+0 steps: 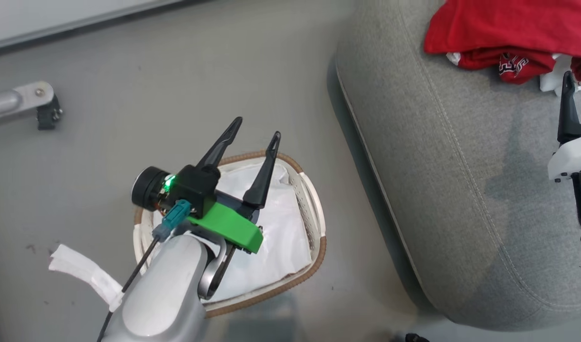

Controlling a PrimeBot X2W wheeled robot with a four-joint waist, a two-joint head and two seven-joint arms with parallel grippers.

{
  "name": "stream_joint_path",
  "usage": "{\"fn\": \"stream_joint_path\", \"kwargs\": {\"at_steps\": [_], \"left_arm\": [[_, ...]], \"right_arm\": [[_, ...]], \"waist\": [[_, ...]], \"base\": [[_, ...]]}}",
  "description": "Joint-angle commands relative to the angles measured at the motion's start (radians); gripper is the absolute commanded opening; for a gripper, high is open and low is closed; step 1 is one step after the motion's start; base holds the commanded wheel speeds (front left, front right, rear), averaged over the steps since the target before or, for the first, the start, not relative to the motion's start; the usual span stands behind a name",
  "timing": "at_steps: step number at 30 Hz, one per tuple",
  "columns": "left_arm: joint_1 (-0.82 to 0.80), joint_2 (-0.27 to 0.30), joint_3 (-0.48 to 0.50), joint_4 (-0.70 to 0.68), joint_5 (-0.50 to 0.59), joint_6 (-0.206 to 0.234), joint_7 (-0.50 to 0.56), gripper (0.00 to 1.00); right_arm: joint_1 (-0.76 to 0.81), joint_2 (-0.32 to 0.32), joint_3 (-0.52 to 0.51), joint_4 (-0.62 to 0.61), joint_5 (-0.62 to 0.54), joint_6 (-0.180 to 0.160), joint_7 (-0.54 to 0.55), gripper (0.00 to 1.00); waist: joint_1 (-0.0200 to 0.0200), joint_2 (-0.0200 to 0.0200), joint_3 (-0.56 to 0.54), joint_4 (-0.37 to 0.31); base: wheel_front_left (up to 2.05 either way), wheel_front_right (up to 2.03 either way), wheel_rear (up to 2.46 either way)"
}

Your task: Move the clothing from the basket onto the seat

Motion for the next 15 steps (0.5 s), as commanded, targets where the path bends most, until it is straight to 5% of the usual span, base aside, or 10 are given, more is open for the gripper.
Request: {"fn": "stream_joint_path", "kwargs": {"at_steps": [1, 7, 15], "left_arm": [[0.027, -0.006, 0.022, -0.005, -0.003, -0.003, -0.001, 1.00], [0.089, -0.031, 0.116, -0.013, 0.000, 0.001, -0.001, 1.00], [0.164, -0.052, 0.232, -0.014, 0.009, 0.014, -0.001, 1.00]], "right_arm": [[0.013, -0.008, 0.007, -0.001, 0.009, -0.001, 0.000, 1.00], [-0.023, -0.008, 0.035, 0.012, 0.015, -0.001, 0.000, 1.00], [-0.047, 0.079, 0.095, 0.032, 0.004, -0.001, 0.000, 1.00]], "waist": [[0.0001, 0.0000, -0.076, 0.034], [0.0001, 0.0000, -0.150, 0.079], [0.0001, 0.0000, -0.228, 0.137]], "base": [[0.00, 0.00, 0.00], [0.00, 0.00, 0.00], [0.00, 0.00, 0.00]]}}
